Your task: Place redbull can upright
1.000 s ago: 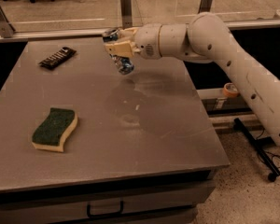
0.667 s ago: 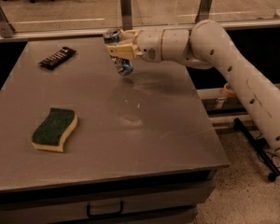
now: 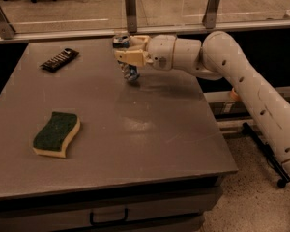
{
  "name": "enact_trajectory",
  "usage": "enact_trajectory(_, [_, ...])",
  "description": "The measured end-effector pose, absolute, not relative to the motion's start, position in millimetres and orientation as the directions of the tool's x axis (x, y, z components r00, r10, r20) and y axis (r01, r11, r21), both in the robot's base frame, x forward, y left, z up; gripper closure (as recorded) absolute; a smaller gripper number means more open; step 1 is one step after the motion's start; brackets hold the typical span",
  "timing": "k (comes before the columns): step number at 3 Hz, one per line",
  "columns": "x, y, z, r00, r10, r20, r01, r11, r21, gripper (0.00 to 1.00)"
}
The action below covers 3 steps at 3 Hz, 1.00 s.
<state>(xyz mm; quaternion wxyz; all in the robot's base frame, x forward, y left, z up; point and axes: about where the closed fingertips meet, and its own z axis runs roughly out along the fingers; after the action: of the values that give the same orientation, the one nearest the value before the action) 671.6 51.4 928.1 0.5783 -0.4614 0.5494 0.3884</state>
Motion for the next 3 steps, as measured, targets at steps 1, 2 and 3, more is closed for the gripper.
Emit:
enact_trajectory(1, [669.9,46.6,922.7,0.094,-0.041,-0.995,-0.957,0.271,-0.102,0.86])
enact_trajectory(2, [667.8,42.3,915.7,0.079,-0.013,-0.997,-0.957,0.279,-0.079,0.63])
enact_trajectory(3, [666.6,39.8,910.9,0.066,0.003,-0.998,-0.958,0.281,-0.063,0.4])
